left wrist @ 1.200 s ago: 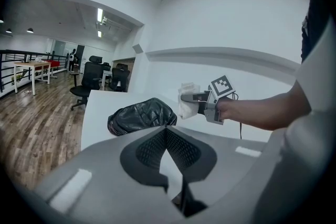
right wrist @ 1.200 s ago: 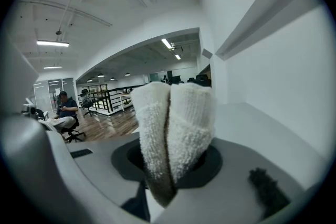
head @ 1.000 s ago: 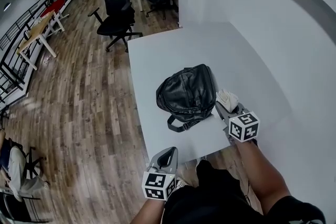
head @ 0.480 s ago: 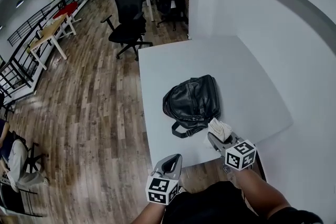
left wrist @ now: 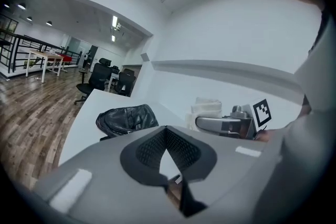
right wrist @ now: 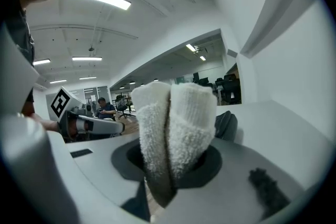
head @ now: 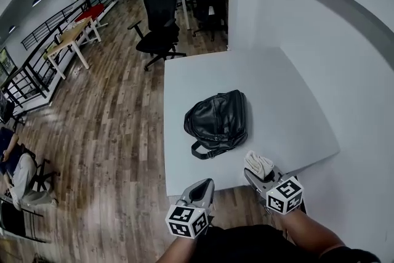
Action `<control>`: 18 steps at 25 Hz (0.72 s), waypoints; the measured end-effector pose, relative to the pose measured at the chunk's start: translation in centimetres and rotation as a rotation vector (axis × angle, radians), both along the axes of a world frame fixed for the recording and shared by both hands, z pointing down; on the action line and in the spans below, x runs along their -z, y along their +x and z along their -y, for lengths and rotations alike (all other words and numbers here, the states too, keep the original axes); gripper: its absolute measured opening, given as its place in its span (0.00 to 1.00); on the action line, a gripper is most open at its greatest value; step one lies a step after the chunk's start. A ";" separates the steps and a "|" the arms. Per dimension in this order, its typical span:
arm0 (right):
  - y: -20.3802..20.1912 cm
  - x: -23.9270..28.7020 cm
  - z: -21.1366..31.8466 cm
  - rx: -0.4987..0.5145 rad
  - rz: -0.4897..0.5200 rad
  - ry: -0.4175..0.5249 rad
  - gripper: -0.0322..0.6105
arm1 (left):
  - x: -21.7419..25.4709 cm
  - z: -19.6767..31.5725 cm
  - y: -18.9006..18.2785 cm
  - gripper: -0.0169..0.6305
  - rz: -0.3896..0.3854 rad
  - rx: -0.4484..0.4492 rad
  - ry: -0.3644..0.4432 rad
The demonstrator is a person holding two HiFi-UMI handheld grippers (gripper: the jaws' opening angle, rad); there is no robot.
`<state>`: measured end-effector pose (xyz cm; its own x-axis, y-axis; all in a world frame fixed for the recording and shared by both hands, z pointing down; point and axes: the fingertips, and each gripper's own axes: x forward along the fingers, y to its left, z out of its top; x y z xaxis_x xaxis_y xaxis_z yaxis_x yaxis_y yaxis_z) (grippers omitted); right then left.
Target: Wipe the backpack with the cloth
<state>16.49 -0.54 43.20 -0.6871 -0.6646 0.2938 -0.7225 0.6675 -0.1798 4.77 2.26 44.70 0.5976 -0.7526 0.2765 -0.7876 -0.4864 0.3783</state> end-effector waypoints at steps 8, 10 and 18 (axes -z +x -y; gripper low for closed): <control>7.4 -0.3 -3.2 -0.040 0.029 0.006 0.21 | 0.2 -4.3 6.7 0.04 0.075 -0.024 0.041; 8.7 -0.4 -4.0 -0.045 0.038 0.009 0.21 | 0.2 -5.1 7.8 0.04 0.079 -0.022 0.041; 12.2 -0.5 -8.2 -0.042 0.068 -0.012 0.21 | 1.0 -8.4 12.0 0.04 0.105 -0.026 0.058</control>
<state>28.67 7.63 43.74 -0.6774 -0.6898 0.2556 -0.7356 0.6345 -0.2373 16.82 10.64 43.68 0.5872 -0.7540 0.2945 -0.8082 -0.5258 0.2652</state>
